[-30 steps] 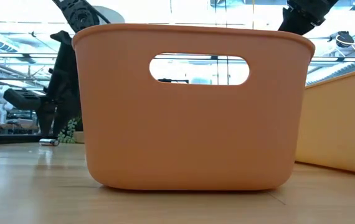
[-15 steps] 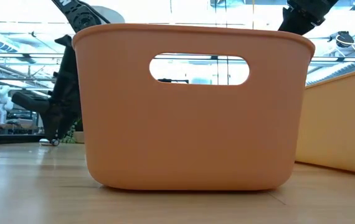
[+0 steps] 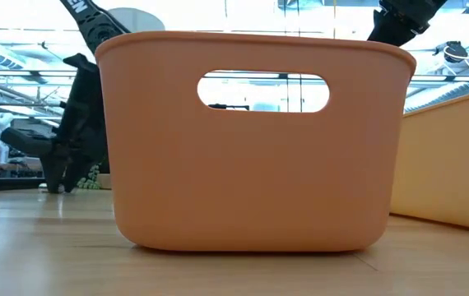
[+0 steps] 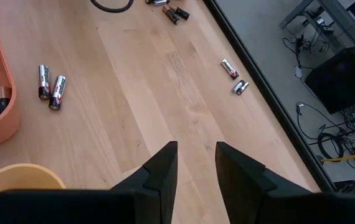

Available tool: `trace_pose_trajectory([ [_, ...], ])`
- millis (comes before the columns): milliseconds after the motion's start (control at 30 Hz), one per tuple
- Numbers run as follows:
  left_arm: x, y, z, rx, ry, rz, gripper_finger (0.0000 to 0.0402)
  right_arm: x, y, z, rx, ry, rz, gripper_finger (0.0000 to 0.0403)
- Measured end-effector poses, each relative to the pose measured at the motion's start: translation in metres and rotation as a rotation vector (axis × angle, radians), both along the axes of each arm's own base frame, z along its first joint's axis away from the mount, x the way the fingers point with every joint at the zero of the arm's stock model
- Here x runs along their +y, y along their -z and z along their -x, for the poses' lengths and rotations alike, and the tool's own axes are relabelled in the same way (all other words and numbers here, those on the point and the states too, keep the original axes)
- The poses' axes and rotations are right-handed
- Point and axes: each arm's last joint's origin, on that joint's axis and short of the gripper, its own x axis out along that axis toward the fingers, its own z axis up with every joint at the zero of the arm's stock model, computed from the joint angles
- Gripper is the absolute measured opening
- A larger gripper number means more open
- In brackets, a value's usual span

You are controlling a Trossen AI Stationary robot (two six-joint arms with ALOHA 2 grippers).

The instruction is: Sort batteries

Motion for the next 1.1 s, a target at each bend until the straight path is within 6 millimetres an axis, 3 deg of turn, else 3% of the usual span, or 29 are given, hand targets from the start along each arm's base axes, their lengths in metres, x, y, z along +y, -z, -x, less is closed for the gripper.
trace_pose_trajectory([
  [367, -0.001, 0.004, 0.003, -0.007, 0.0, -0.002, 0.0121, 0.001, -0.001, -0.001, -0.016, -0.001, -0.007, 0.01],
  [600, -0.001, 0.005, 0.003, -0.011, -0.001, 0.001, 0.0048, 0.001, -0.001, -0.002, -0.02, -0.002, -0.008, 0.01],
  [733, -0.001, 0.004, 0.002, -0.014, -0.009, 0.001, 0.0048, 0.001, -0.001, -0.002, -0.02, -0.002, -0.008, 0.01],
  [900, -0.001, -0.006, -0.009, -0.026, -0.04, -0.007, 0.0048, 0.001, -0.001, -0.002, -0.019, -0.004, -0.012, 0.01],
  [1100, -0.007, -0.033, -0.035, -0.142, -0.013, -0.006, 0.0048, 0.001, -0.001, -0.002, -0.021, -0.002, -0.013, 0.01],
])
